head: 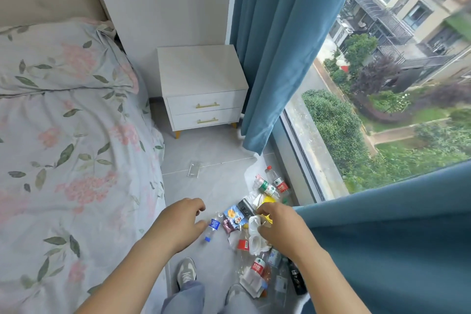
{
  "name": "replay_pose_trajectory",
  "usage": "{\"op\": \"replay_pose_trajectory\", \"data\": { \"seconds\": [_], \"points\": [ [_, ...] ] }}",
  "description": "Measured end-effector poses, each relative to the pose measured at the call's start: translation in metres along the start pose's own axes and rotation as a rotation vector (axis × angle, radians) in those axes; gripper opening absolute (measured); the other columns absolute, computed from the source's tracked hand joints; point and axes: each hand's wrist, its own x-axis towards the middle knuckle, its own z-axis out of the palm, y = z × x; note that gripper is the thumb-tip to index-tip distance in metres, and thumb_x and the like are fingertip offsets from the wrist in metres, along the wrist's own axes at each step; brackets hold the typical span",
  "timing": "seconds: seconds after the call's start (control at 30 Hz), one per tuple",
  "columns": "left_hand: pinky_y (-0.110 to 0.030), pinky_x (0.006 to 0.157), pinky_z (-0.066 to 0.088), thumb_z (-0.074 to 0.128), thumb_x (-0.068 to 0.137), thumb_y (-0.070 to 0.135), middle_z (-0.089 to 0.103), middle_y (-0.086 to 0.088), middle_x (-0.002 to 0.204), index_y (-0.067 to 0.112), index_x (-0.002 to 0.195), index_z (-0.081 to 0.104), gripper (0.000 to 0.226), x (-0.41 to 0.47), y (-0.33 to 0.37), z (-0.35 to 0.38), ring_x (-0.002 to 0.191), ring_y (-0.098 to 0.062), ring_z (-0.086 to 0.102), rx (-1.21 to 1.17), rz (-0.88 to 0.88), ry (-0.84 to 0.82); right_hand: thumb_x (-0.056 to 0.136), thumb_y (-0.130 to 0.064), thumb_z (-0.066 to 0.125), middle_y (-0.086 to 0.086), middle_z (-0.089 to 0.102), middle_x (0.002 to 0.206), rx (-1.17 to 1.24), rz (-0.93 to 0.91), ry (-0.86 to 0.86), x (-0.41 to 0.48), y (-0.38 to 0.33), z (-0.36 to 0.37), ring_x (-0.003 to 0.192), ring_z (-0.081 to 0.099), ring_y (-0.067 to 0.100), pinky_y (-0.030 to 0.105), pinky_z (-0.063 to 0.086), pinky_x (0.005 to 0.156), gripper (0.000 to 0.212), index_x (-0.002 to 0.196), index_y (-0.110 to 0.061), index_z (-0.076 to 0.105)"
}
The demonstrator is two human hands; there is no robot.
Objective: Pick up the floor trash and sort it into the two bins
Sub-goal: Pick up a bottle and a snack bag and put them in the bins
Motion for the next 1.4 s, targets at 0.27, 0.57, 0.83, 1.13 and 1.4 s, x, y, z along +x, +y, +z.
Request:
{"op": "replay_pose_trajectory", "data": {
  "seconds": [0.27, 0.57, 0.83, 1.13, 1.4],
  "points": [
    [-0.022, 0.084, 0.041, 0.05, 0.093, 0.031, 0.056, 0.006, 0.123, 0.023, 0.122, 0.053, 0.031, 0.073, -0.042, 0.036, 0.105, -0.014, 0.056, -0.041, -0.093, -0.022, 0.086, -0.019, 0.057, -0.003, 0.064, 0.12, -0.027, 0.047, -0.045, 0.088, 0.02, 0.026, 0.107, 0.058, 0.016, 0.026, 0.048, 0.084, 0.034, 0.12, -0.02, 0.06],
    [-0.025, 0.089, 0.044, 0.048, 0.093, 0.028, 0.056, 0.003, 0.122, 0.021, 0.123, 0.051, 0.032, 0.196, -0.106, 0.159, 0.108, -0.016, 0.056, -0.058, -0.22, -0.074, 0.085, -0.015, 0.056, -0.001, 0.062, 0.118, -0.099, 0.006, -0.109, 0.223, 0.085, 0.132, 0.105, 0.057, 0.018, 0.026, 0.042, 0.073, 0.039, 0.124, -0.02, 0.057],
    [-0.026, 0.088, 0.045, 0.053, 0.088, 0.041, 0.056, 0.004, 0.121, 0.022, 0.122, 0.051, 0.039, 0.314, -0.19, 0.306, 0.108, -0.017, 0.056, 0.002, -0.26, -0.134, 0.087, -0.022, 0.059, 0.003, 0.063, 0.115, -0.086, 0.04, -0.083, 0.343, 0.16, 0.277, 0.103, 0.058, 0.021, 0.024, 0.032, 0.068, 0.035, 0.122, -0.018, 0.057],
    [-0.024, 0.088, 0.045, 0.066, 0.079, 0.049, 0.057, 0.009, 0.114, 0.023, 0.118, 0.055, 0.048, 0.438, -0.292, 0.443, 0.101, -0.011, 0.057, -0.103, -0.178, -0.105, 0.086, -0.022, 0.06, 0.001, 0.058, 0.129, -0.098, -0.012, -0.022, 0.456, 0.245, 0.443, 0.116, 0.055, 0.017, 0.022, 0.04, 0.087, 0.048, 0.133, -0.018, 0.051],
    [-0.028, 0.091, 0.047, 0.063, 0.071, 0.069, 0.055, 0.014, 0.112, 0.03, 0.117, 0.05, 0.062, 0.462, -0.312, 0.503, 0.1, -0.008, 0.057, -0.121, -0.069, 0.029, 0.085, -0.034, 0.065, 0.003, 0.055, 0.131, -0.003, -0.09, 0.068, 0.502, 0.273, 0.5, 0.117, 0.053, 0.018, 0.024, 0.041, 0.086, 0.054, 0.135, -0.017, 0.048]
  ]
}}
